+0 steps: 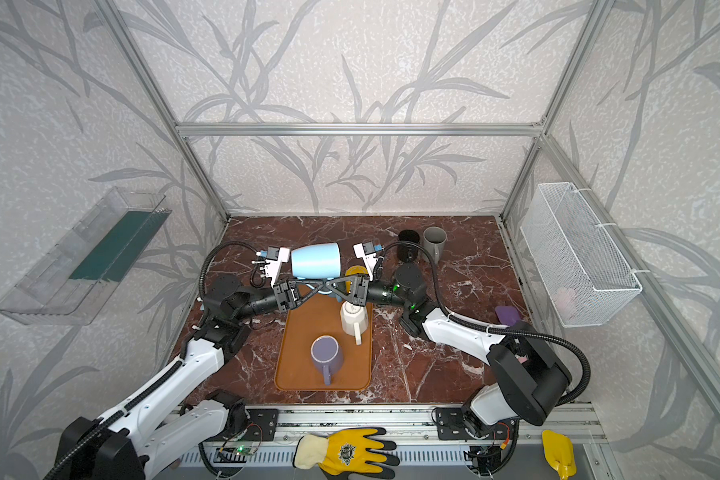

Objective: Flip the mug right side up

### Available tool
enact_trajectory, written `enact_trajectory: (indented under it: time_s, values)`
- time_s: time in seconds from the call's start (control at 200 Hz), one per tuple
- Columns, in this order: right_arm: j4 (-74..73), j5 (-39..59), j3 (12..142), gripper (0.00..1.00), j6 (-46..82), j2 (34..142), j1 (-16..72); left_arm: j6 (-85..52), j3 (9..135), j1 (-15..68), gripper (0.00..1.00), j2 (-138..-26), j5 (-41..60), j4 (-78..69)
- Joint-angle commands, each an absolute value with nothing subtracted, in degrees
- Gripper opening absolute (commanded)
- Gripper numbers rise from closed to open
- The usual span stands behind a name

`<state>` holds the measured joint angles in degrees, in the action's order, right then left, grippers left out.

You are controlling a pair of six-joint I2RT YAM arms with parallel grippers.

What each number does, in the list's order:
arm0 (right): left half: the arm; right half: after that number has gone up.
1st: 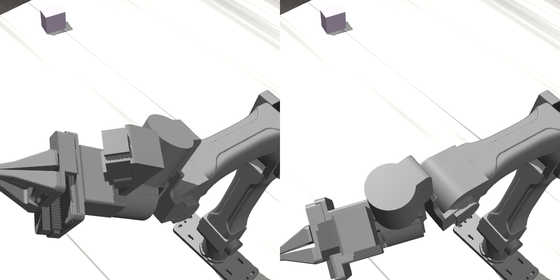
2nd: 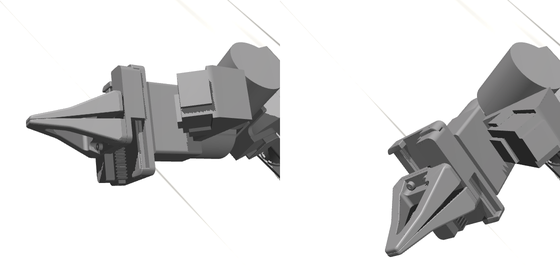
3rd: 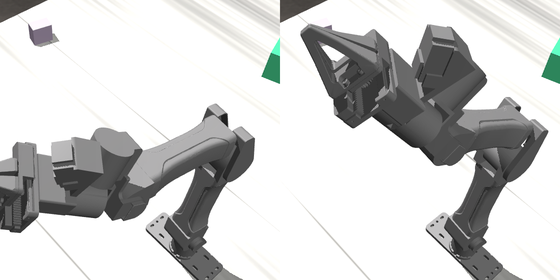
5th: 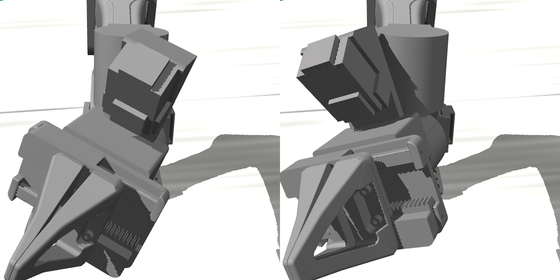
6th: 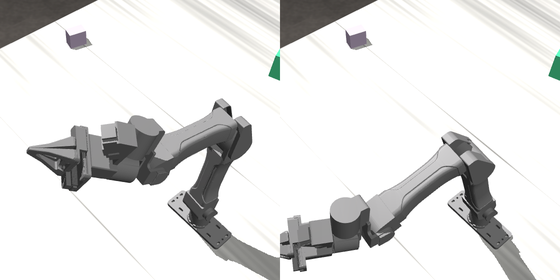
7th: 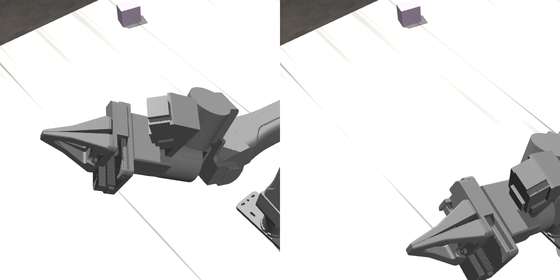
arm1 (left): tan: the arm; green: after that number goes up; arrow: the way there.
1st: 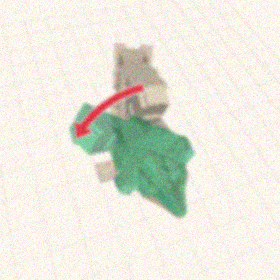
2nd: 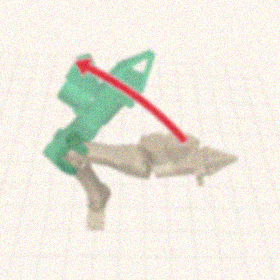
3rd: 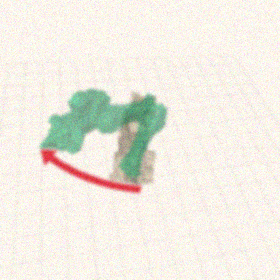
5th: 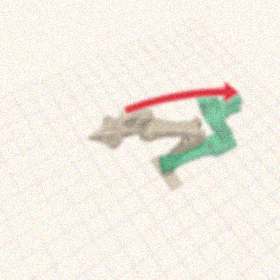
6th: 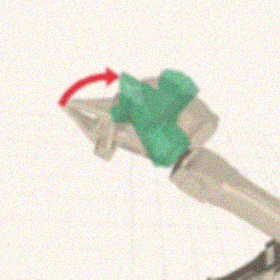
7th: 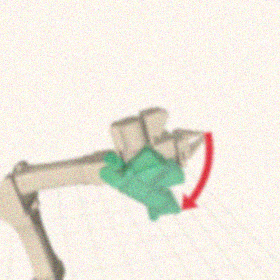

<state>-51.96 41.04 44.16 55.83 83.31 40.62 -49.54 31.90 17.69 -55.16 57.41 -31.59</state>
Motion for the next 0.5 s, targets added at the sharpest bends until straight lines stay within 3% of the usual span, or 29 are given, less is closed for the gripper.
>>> enact_trajectory:
  time_s: [0.0, 0.275, 0.495]
  values:
    - [-51.8, 41.0, 45.9, 0.00, 51.7, 80.1, 40.7, -46.5, 34.9, 17.9, 0.23, -53.6, 58.0, -28.8]
    - [-47.7, 41.2, 46.1, 0.00, 48.6, 78.3, 40.8, -46.3, 36.8, 17.8, 0.35, -54.6, 58.3, -26.2]
    - [-45.5, 41.6, 45.9, 0.00, 46.8, 76.7, 40.8, -45.5, 37.3, 17.8, 0.35, -54.3, 58.3, -24.5]
